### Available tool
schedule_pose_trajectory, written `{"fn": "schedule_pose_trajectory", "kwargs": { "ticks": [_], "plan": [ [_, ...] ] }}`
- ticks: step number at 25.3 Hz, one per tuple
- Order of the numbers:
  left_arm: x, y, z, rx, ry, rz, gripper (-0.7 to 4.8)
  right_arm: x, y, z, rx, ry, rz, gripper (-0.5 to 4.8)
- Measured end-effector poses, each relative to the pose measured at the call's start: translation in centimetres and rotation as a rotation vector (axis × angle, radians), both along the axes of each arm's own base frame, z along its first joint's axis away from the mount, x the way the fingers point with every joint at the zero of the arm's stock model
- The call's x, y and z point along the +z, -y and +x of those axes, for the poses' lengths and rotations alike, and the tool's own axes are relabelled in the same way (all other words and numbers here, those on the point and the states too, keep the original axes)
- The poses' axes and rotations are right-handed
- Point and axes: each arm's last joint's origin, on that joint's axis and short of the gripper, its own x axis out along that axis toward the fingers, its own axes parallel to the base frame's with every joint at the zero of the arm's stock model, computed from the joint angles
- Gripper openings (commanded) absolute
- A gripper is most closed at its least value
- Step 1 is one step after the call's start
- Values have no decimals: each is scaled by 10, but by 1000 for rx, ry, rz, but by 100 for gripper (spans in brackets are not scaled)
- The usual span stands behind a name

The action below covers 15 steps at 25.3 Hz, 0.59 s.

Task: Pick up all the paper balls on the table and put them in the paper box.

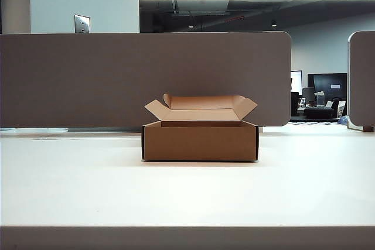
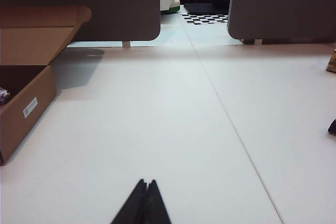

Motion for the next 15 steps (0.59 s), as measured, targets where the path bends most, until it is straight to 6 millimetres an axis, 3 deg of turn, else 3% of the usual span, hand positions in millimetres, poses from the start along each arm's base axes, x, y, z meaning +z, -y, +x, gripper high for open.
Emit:
{"fn": "schedule_pose_trajectory", "kwargs": {
  "ticks": [15],
  "plan": [
    [-1,-1,0,35,-8,5,-5,0,0,0,-1,0,0,-5]
  ]
}}
